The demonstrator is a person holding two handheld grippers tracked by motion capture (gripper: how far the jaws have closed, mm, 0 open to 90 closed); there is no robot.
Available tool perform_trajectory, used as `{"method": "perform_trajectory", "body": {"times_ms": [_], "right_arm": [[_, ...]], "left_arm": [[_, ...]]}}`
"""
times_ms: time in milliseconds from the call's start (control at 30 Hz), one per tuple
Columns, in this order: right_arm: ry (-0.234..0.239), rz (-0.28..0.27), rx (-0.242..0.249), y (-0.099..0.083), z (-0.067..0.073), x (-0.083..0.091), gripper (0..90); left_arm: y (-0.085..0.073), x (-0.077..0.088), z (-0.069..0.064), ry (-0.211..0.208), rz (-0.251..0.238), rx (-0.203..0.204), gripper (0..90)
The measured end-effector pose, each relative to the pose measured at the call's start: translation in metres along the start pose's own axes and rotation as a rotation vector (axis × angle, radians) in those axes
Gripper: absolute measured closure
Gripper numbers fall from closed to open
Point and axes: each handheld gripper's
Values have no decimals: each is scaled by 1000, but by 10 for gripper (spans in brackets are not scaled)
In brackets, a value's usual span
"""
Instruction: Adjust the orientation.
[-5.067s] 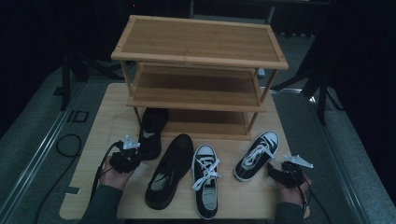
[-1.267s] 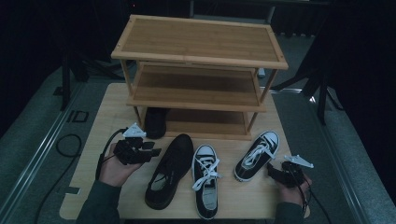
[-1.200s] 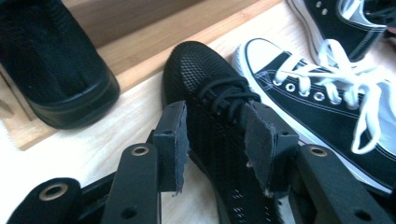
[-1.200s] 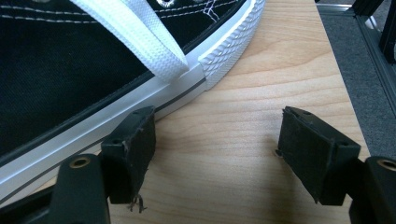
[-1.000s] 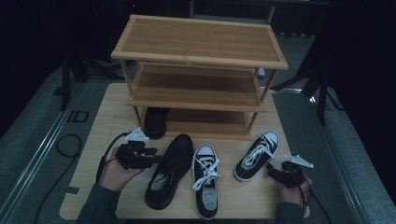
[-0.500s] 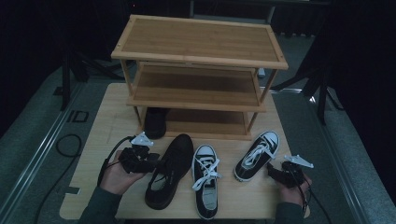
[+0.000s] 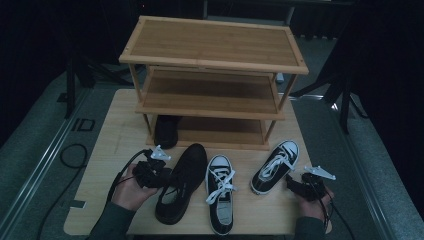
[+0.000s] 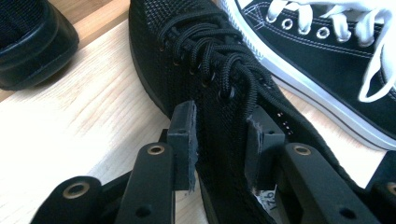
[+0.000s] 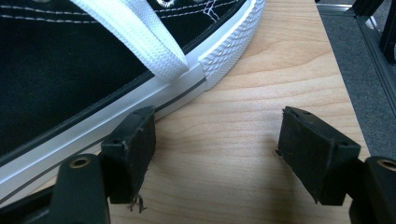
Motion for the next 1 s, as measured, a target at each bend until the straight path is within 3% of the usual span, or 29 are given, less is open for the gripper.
{"method": "perform_trajectory", "body": {"times_ms": [233, 300, 367, 500, 667, 833, 1000], "right_arm": [[0, 0, 0, 0, 0, 0, 274], [0, 0, 0, 0, 0, 0, 273], [0, 0, 0, 0, 0, 0, 274], [0, -2, 2, 0, 0, 0, 274], [0, -3, 3, 0, 0, 0, 273], [0, -2, 3, 0, 0, 0, 273], [0, -2, 3, 0, 0, 0, 273]], "left_arm": [[0, -3, -1, 19, 10, 7, 664], [3, -8, -6, 51, 36, -15, 672], [3, -13, -7, 68, 49, -6, 699], [3, -16, -6, 56, 49, -4, 786], [1, -14, 0, 21, 33, 39, 855], [0, -14, 1, 36, 19, 58, 866], [-2, -14, 6, 2, 0, 84, 868]]}}
Point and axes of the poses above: each handheld gripper's, and its own axes: x roughly backward along the jaws, y roughly out of its top, z roughly to its left
